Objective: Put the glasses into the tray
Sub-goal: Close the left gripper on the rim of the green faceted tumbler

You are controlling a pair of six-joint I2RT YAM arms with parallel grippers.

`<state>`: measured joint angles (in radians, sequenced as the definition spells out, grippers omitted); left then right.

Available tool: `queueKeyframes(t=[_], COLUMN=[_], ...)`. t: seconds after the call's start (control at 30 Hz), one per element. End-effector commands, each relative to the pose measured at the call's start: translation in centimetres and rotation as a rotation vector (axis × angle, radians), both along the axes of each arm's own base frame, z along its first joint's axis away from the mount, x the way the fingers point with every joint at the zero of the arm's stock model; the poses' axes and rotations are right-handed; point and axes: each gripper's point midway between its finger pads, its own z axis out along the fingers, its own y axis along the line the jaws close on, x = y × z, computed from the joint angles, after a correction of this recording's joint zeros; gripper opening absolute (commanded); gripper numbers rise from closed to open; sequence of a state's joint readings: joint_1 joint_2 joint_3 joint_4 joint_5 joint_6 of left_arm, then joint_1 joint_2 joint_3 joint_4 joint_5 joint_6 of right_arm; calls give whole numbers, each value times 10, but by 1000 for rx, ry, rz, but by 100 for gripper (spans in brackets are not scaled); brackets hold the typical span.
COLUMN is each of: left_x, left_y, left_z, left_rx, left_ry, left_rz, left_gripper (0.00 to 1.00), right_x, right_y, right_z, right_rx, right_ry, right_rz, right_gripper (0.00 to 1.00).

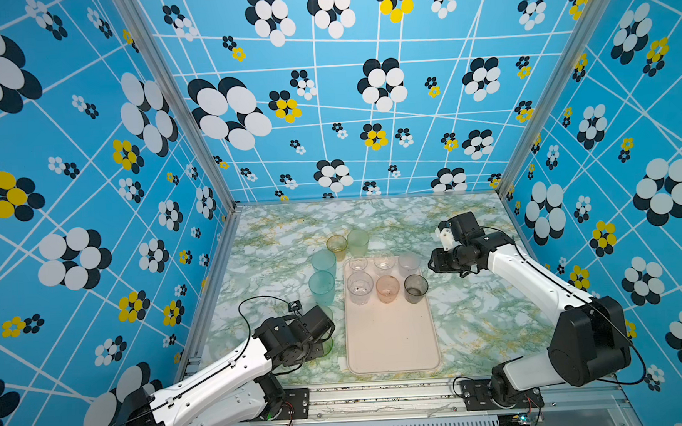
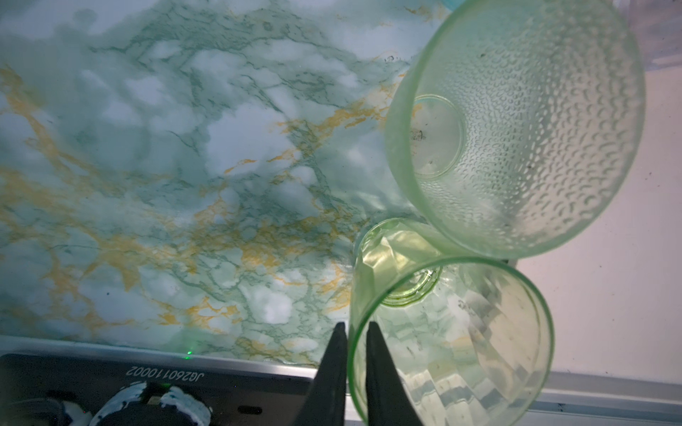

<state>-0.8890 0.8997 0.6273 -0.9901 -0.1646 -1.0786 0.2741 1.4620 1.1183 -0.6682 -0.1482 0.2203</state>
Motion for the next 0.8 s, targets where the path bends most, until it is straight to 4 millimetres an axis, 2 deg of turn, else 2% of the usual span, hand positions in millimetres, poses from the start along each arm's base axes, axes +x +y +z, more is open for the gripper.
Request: queueKeyframes(t=[0.0,0.4,0.77], left_x=[0,-4,-21], left_y=[0,-6,-8], left_z=[3,12,24], left_rx=[10,40,31], left_ry=[17,75,132], left_rz=[-23,-104,-166], left_gripper=[12,8,8], right_x=[1,-1,-4], right_y=[1,1,-1], right_z=[-3,-6,-6], right_rx=[5,0,-3], right_ry=[7,15,14], right_rz=[14,18,15], right_gripper=[45,45,45])
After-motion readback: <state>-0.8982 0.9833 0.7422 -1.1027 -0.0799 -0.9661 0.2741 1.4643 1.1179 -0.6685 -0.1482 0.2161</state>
